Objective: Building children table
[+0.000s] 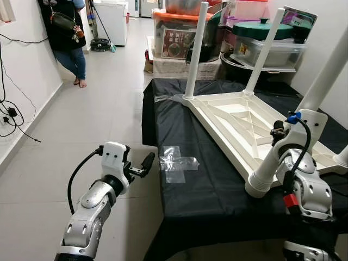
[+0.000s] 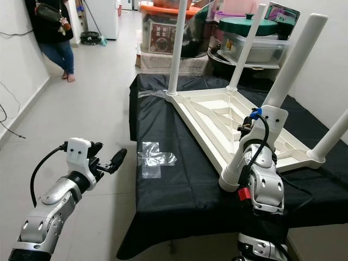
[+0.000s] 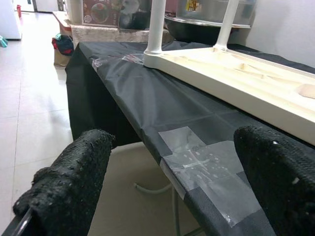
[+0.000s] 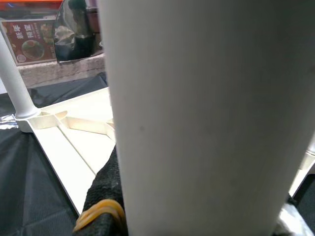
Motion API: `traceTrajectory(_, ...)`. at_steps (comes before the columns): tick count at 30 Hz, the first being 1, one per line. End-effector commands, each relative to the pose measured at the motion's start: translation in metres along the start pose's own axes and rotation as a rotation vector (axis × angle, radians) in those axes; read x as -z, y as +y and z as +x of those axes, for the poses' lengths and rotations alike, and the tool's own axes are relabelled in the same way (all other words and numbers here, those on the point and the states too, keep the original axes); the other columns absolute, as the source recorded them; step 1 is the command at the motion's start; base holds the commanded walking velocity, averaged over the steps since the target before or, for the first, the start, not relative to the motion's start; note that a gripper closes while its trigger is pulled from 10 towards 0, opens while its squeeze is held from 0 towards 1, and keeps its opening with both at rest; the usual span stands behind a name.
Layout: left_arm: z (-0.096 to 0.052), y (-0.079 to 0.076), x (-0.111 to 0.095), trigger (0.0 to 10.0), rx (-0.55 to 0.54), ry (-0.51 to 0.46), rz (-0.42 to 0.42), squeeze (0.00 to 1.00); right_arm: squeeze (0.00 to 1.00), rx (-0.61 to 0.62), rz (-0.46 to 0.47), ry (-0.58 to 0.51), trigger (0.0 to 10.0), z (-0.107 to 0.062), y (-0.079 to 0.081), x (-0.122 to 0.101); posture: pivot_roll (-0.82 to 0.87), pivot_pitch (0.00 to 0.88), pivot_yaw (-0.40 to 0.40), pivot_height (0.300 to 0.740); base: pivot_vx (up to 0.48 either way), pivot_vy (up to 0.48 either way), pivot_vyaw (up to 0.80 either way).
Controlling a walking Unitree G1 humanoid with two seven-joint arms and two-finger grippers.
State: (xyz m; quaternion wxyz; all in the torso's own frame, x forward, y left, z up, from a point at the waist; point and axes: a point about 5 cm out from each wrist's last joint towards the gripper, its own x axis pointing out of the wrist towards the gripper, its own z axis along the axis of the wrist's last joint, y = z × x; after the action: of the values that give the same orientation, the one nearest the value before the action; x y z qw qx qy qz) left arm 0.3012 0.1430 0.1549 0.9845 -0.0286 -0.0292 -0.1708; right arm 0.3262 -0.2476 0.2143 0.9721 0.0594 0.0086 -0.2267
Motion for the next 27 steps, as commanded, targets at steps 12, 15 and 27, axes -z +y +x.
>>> traceTrajectory(12,0.0018,-0.0023,0.0020,10.0,0.021,0.004,-0.007,0.00,0.00,0.042,0.000,0.174,10.0,0.0003,-0.0086,0.0329,0.04,0.000,-0.064,0.740,0.000,0.000,0.00)
traceTrajectory(15,0.0018,-0.0025,0.0023,10.0,0.022,0.004,-0.007,0.00,0.00,0.042,0.001,0.173,10.0,0.0003,-0.0085,0.0327,0.04,0.000,-0.065,0.740,0.000,0.000,0.00)
traceTrajectory(27,0.0028,-0.0036,0.0029,10.0,0.031,0.004,-0.006,0.00,0.00,0.042,0.010,0.151,10.0,-0.0009,-0.0091,0.0271,0.03,0.000,-0.058,0.740,0.000,0.000,0.00)
